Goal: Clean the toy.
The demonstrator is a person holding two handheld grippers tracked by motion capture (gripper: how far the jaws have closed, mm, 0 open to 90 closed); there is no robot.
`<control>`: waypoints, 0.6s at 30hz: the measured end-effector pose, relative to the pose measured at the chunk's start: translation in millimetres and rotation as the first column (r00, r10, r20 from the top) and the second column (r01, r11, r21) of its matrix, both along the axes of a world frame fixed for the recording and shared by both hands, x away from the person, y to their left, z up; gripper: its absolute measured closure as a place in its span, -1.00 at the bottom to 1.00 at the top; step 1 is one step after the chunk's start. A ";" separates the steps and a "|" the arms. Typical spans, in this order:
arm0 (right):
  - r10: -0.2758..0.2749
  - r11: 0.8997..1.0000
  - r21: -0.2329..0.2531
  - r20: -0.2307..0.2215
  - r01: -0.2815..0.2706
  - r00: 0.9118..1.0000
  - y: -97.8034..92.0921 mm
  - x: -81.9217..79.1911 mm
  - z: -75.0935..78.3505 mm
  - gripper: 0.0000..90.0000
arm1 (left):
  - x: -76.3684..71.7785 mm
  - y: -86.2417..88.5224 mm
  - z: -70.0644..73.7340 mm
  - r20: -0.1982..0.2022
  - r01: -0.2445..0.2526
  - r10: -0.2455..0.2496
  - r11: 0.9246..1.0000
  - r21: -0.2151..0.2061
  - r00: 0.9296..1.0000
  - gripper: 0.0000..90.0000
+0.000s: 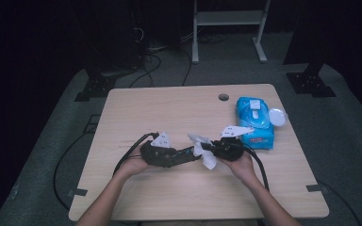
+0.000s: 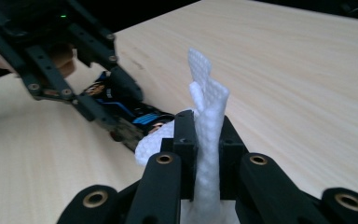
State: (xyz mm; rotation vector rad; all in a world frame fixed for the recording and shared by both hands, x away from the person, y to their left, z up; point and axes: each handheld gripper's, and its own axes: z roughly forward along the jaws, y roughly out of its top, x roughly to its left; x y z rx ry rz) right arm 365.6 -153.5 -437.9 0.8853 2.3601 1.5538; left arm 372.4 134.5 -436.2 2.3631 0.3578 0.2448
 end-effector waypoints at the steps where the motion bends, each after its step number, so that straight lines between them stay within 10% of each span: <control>1: 0.010 1.000 0.003 -0.009 -0.010 1.000 1.4 0.3 -1.5 0.81 | -0.2 -0.5 0.2 0.001 0.000 0.000 1.000 0.003 1.000 0.33; 4: -0.001 0.998 -0.070 -0.010 0.000 1.000 1.7 2.2 -7.3 0.81 | 0.6 -2.0 0.4 -0.004 -0.008 0.008 1.000 0.006 1.000 0.31; 18: -0.030 0.999 0.017 -0.060 0.031 0.998 -17.6 4.2 -14.5 0.81 | 15.4 -52.2 8.2 -0.015 0.034 -0.032 0.992 0.123 0.999 0.14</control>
